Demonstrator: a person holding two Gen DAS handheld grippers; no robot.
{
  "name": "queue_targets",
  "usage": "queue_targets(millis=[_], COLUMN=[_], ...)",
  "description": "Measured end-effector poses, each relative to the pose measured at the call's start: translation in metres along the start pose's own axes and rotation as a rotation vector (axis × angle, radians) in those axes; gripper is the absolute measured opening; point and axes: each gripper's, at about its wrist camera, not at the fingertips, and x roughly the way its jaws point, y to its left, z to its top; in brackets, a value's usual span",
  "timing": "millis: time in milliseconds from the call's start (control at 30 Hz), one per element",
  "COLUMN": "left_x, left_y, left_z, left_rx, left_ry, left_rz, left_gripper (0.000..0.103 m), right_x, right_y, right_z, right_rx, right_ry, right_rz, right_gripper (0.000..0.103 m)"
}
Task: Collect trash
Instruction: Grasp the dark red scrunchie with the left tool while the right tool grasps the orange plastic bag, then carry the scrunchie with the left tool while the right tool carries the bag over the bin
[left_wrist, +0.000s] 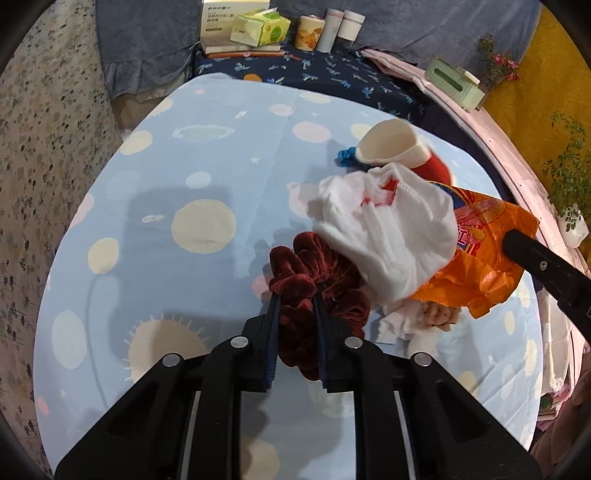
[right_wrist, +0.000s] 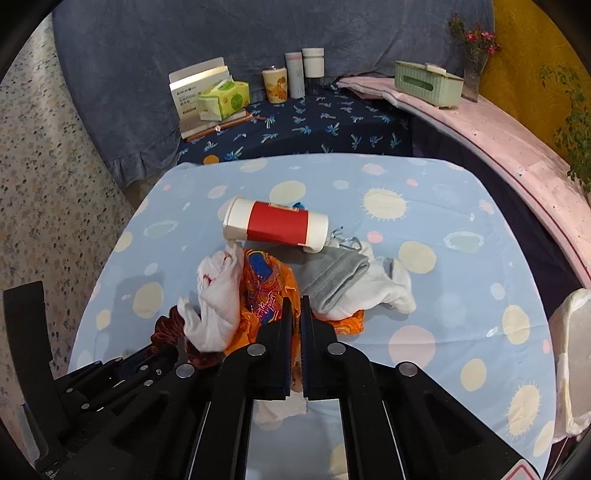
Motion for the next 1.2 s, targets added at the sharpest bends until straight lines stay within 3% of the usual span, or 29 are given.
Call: queue_targets(millis=[333,767,1200], left_x=[-0.053,-0.128,-0.146], left_y=[-0.050,-0.154,-0.289], left_z=[0.009,0.018,0.000], left_rx=[0.071,0.208,0.376], left_ry=[-0.095,-0.212,-0.207], left_rz=[-0.072,-0.226,-0.350], left_gripper=[0.015,0.015,0.015], right_x=[-0.068,-0.155,-0.208], right_y=[-0.038,-0.131,-0.247], right_z=[0.014,0.010,-0.023], right_rx=[0.039,0.175,0.337], right_ry=[-0.158,-0.310,-0.370], right_rz=[-0.058,-0.132,-0.243], right_gripper=[0.003,0.003,0.003])
